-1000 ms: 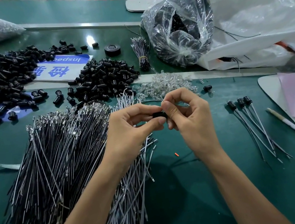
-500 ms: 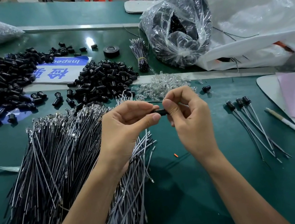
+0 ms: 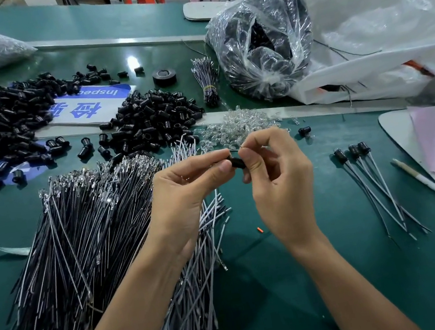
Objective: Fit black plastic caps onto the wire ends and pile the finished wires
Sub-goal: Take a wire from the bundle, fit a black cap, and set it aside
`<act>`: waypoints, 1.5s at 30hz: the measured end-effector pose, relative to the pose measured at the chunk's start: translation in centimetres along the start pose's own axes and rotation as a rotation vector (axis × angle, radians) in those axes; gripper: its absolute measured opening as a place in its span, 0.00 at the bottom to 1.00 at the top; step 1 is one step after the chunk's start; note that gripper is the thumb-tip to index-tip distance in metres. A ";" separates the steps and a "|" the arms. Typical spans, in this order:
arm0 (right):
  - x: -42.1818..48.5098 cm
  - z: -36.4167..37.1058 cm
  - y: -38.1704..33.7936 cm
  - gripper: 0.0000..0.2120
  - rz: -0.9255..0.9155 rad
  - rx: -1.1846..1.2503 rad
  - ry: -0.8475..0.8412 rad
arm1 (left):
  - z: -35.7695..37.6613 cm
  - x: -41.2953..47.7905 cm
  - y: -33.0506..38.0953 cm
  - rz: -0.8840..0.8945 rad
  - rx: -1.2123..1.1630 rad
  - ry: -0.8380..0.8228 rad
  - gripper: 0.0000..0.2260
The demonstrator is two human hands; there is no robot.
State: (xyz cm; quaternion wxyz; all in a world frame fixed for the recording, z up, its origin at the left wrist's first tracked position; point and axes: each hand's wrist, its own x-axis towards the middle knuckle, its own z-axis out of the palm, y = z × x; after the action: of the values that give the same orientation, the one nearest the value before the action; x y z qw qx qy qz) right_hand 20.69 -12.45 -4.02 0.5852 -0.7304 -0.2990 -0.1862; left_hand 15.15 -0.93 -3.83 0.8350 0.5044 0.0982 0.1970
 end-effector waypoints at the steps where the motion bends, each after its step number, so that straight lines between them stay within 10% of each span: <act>1: 0.1 -0.1 -0.1 0.09 0.014 0.017 0.010 | -0.1 0.0 0.0 0.014 -0.013 0.011 0.12; 45: 0.9 -2.0 0.1 0.10 0.081 0.106 -0.085 | -0.3 0.0 0.2 0.046 -0.040 0.064 0.16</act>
State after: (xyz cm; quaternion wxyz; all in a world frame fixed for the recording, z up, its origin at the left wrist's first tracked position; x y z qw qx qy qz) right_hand 21.55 -14.21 -3.08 0.6171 -0.7170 -0.3031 -0.1152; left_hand 14.95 -0.61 -3.83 0.8366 0.4831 0.1093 0.2341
